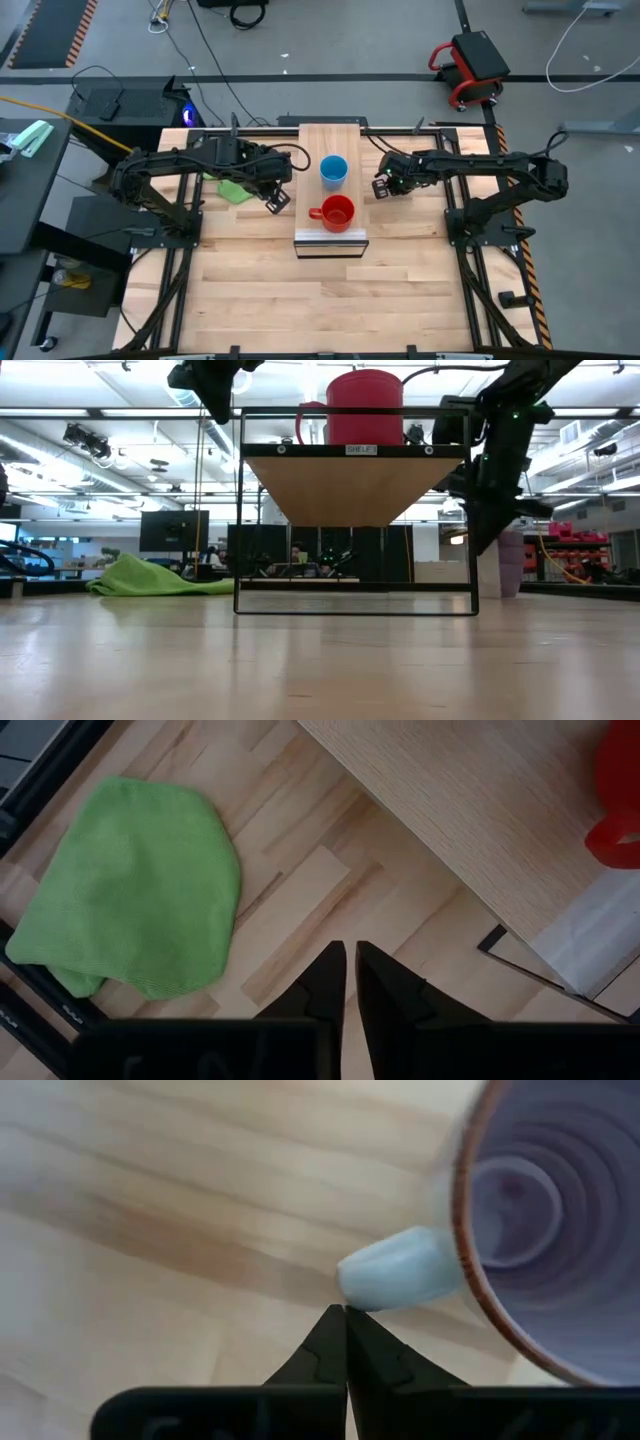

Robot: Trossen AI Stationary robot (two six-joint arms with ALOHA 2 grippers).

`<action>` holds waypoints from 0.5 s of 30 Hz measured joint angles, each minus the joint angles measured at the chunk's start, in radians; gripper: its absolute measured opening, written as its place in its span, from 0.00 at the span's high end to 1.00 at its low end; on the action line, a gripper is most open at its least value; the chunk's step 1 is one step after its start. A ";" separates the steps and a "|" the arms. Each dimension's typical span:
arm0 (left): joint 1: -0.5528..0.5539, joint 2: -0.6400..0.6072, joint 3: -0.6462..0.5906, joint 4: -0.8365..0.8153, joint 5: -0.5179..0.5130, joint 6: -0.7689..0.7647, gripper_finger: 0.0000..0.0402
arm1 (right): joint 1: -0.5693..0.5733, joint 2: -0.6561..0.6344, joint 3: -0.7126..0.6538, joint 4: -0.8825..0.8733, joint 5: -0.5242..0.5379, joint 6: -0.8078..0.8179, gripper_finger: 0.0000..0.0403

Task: Stack small to large cups/mugs on shelf
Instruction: Put the violet mug on the shelf

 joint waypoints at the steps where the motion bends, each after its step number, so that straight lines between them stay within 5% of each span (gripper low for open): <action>1: 0.000 0.000 0.000 0.001 -0.001 0.000 0.90 | -0.006 0.000 0.000 0.016 0.000 0.000 0.99; 15: 0.000 0.000 0.000 0.026 -0.016 -0.001 0.93 | -0.105 -0.001 0.000 0.105 0.004 -0.014 0.99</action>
